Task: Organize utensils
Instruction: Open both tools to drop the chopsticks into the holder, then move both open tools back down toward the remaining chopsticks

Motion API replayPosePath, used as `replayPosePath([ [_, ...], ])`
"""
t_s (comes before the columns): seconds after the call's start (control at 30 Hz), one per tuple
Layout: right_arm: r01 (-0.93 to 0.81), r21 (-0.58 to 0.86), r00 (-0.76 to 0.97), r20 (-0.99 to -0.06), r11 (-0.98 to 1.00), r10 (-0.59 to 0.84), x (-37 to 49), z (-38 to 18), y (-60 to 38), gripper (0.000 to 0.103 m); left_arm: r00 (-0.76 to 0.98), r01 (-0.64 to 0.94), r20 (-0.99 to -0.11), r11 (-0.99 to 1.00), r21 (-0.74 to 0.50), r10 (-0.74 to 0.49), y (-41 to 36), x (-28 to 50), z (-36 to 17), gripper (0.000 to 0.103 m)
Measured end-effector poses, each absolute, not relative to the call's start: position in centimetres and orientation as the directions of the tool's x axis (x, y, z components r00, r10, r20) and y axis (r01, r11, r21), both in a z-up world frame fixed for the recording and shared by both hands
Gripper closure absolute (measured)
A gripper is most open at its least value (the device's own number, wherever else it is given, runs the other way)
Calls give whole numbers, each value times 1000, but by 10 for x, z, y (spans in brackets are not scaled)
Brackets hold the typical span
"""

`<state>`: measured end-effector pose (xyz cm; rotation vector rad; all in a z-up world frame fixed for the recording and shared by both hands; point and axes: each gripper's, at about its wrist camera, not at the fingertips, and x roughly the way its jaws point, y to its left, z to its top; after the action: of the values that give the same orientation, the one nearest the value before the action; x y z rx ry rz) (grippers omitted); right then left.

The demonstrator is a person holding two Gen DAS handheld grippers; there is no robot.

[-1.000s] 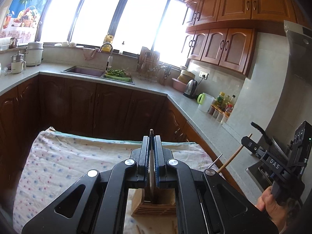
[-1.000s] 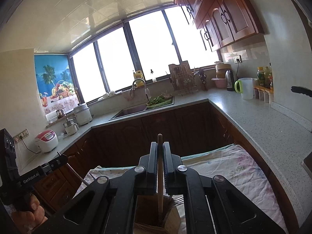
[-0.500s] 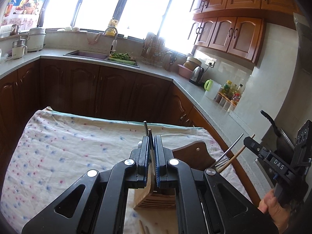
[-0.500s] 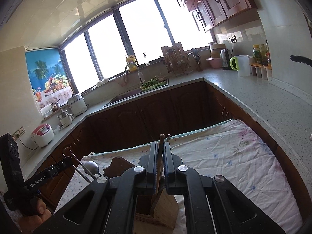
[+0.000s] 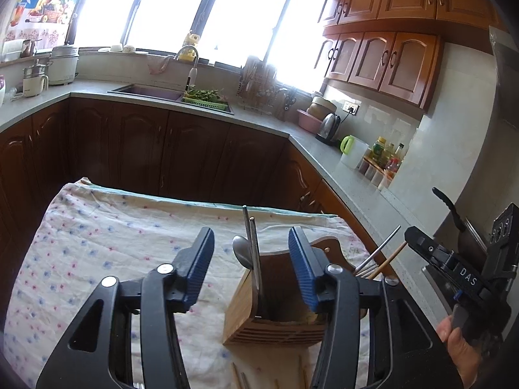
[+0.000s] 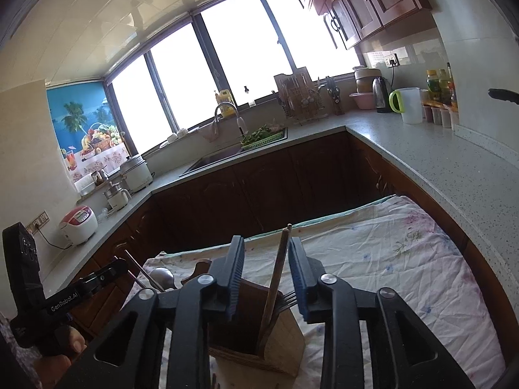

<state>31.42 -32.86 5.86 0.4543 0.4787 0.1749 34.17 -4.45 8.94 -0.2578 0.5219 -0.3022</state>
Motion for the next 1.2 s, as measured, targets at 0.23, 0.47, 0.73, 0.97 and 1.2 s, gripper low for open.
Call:
replayPosePath([
  [0.23, -64, 488, 897, -355, 870, 265, 294, 65, -335, 24, 838, 194, -446, 936, -295, -314, -35, 323, 89, 30],
  [0.47, -62, 498, 897, -352, 865, 267, 271, 57, -334, 4, 824, 147, -491, 943, -299, -284, -21, 304, 70, 22],
  [0.73, -26, 494, 869, -419, 869, 264, 230, 28, -327, 2, 776, 109, -570, 948, -300, -270, -6, 269, 30, 21],
  [0.97, 14, 486, 813, -515, 874, 273, 193, -11, -315, 2, 712, 70, -646, 944, -323, -274, 4, 237, -9, 21],
  [1.2, 54, 497, 774, -569, 866, 278, 165, -37, -312, 2, 674, 54, -690, 949, -310, -264, 4, 209, -32, 21],
])
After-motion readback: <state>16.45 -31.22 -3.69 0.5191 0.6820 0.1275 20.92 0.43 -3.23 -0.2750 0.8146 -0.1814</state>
